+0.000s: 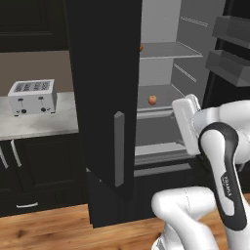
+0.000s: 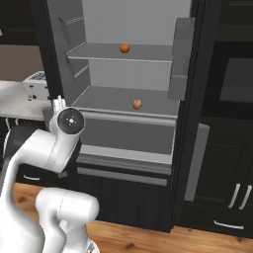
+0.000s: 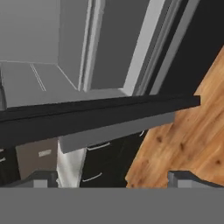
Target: Retrieve the tangerine and peach from the fridge and place them into the bowl on the dining table.
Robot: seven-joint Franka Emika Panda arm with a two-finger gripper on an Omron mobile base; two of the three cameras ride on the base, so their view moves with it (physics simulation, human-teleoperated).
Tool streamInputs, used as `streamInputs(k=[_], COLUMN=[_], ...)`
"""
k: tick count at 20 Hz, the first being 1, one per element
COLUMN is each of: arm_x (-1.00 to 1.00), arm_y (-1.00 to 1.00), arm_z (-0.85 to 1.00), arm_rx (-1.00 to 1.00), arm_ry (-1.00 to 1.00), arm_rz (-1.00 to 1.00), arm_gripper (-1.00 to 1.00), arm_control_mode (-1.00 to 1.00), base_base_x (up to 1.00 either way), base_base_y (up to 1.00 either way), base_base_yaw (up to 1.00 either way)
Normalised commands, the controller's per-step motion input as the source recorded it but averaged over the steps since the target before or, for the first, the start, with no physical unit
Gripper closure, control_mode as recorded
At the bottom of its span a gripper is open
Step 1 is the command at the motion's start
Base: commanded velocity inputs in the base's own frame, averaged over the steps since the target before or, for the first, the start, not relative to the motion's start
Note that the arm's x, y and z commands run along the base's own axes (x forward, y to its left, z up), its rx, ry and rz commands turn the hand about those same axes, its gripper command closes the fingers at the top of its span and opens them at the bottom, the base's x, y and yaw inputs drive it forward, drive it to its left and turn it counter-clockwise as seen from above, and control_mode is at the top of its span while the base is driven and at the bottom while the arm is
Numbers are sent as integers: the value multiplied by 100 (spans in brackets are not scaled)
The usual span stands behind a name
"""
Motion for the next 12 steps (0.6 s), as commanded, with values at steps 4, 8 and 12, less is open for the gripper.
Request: streamInputs(k=[4, 8, 12], arm_x=[36, 36, 41], arm_y=[0, 4, 20], arm_z=[-15, -18, -33], arm_rx=[35, 8, 0], arm_ry=[12, -3, -15], arm_rz=[-1, -4, -1], arm_gripper=[-100, -100, -100], arm_control_mode=[-100, -100, -100], base_base_x=[0, 0, 0], base_base_y=[0, 0, 0], base_base_yaw=[0, 0, 0])
